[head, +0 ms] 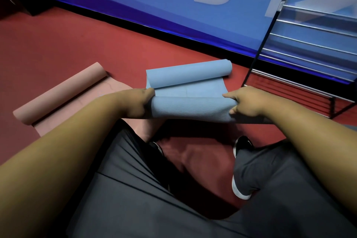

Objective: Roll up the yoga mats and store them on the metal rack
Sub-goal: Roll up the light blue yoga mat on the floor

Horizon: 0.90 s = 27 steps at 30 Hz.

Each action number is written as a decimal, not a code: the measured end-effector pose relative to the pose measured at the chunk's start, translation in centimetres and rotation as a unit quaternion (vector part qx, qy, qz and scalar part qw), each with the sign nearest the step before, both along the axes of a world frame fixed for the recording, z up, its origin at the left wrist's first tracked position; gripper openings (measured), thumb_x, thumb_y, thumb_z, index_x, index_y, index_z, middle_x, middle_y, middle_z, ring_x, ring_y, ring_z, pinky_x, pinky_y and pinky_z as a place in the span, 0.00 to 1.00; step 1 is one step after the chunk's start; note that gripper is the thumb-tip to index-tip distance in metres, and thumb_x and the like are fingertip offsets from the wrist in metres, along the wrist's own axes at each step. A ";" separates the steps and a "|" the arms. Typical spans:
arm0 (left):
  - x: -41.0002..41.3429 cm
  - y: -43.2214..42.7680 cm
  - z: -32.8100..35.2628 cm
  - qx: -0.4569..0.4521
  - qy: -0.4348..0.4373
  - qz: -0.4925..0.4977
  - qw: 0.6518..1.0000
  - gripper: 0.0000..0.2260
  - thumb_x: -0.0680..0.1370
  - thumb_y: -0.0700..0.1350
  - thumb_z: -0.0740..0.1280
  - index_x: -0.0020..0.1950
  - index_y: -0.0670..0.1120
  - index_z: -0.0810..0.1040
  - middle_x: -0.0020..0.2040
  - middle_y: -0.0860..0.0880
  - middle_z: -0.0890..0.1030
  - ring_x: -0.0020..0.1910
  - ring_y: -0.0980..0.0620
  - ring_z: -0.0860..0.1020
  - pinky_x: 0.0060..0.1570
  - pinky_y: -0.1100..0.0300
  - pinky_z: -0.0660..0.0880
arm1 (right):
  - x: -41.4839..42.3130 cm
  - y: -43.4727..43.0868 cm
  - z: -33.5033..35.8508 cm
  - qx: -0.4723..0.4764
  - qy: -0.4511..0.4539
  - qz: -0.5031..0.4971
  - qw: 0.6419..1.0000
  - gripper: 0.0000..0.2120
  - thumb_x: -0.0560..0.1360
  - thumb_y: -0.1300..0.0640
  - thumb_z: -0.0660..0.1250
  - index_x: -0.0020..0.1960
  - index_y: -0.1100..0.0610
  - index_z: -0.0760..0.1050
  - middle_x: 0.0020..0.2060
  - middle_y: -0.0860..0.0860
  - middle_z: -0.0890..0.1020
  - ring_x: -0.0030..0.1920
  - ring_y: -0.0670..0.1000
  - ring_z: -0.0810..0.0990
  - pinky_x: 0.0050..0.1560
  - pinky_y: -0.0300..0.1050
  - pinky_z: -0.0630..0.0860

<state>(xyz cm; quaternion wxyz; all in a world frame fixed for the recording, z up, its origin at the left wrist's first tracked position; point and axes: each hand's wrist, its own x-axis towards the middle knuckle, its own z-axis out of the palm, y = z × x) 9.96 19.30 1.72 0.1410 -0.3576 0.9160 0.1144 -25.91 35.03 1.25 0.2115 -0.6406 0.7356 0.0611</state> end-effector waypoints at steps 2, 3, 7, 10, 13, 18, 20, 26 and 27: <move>-0.2 0.2 -0.1 0.010 -0.004 0.002 1.000 0.19 0.76 0.52 0.75 0.53 0.50 0.66 0.51 0.49 0.79 0.47 0.45 0.77 0.47 0.53 0.72 | -0.4 0.0 -0.2 0.022 -0.022 0.005 1.000 0.27 0.79 0.52 0.75 0.77 0.49 0.75 0.70 0.52 0.81 0.69 0.56 0.78 0.64 0.45 0.71; -0.3 0.3 -0.1 0.004 -0.012 -0.002 1.000 0.20 0.74 0.53 0.75 0.53 0.51 0.65 0.50 0.50 0.79 0.46 0.46 0.77 0.47 0.52 0.74 | -0.5 0.1 -0.2 0.040 -0.025 0.008 0.999 0.25 0.80 0.53 0.74 0.75 0.50 0.75 0.68 0.53 0.81 0.67 0.57 0.78 0.63 0.45 0.72; -1.0 0.4 0.2 -0.051 -0.062 -0.010 0.997 0.30 0.65 0.64 0.79 0.55 0.53 0.67 0.45 0.52 0.78 0.45 0.45 0.78 0.45 0.50 0.76 | -0.6 0.5 0.4 0.073 -0.026 0.008 0.997 0.18 0.76 0.48 0.75 0.64 0.44 0.75 0.59 0.49 0.83 0.56 0.52 0.81 0.60 0.52 0.78; -1.3 0.2 0.1 -0.071 -0.073 0.002 0.995 0.31 0.65 0.67 0.79 0.56 0.54 0.68 0.47 0.52 0.79 0.46 0.45 0.78 0.45 0.51 0.76 | -0.3 0.5 0.3 0.085 -0.029 0.008 0.996 0.35 0.67 0.36 0.82 0.66 0.46 0.70 0.57 0.46 0.79 0.56 0.52 0.79 0.55 0.50 0.75; -1.5 0.4 0.1 -0.067 -0.057 0.022 0.996 0.30 0.65 0.72 0.74 0.55 0.54 0.70 0.48 0.52 0.80 0.46 0.45 0.80 0.48 0.50 0.79 | 0.1 0.3 -0.3 0.072 0.009 0.017 0.997 0.44 0.66 0.38 0.85 0.70 0.55 0.67 0.59 0.52 0.78 0.54 0.55 0.77 0.51 0.49 0.73; -1.8 0.7 0.4 -0.050 -0.033 0.036 0.998 0.28 0.66 0.72 0.75 0.50 0.54 0.71 0.46 0.52 0.80 0.44 0.45 0.79 0.44 0.53 0.76 | -0.2 0.0 -0.7 0.059 0.019 0.032 0.998 0.29 0.71 0.40 0.81 0.58 0.55 0.71 0.54 0.55 0.79 0.52 0.57 0.78 0.53 0.51 0.77; -1.7 0.7 0.5 -0.028 -0.019 0.037 0.999 0.25 0.67 0.70 0.76 0.47 0.55 0.71 0.44 0.55 0.80 0.43 0.47 0.79 0.44 0.54 0.75 | -0.2 0.0 -0.8 0.070 0.018 0.042 0.997 0.27 0.72 0.40 0.81 0.54 0.55 0.70 0.49 0.52 0.77 0.50 0.57 0.78 0.49 0.50 0.75; -1.2 0.2 0.2 -0.085 -0.002 0.005 0.996 0.22 0.65 0.72 0.73 0.42 0.57 0.73 0.40 0.58 0.78 0.40 0.49 0.79 0.44 0.52 0.80 | -0.2 -0.3 -1.2 0.000 0.005 0.035 0.999 0.29 0.68 0.36 0.82 0.49 0.55 0.72 0.45 0.51 0.76 0.49 0.56 0.76 0.46 0.51 0.71; -1.2 0.3 0.3 -0.110 -0.009 -0.008 0.994 0.22 0.65 0.72 0.73 0.41 0.56 0.73 0.40 0.57 0.76 0.40 0.49 0.78 0.43 0.53 0.80 | -0.2 -0.4 -1.2 -0.023 0.013 0.036 0.999 0.29 0.67 0.35 0.82 0.49 0.56 0.75 0.46 0.51 0.76 0.49 0.56 0.76 0.47 0.51 0.72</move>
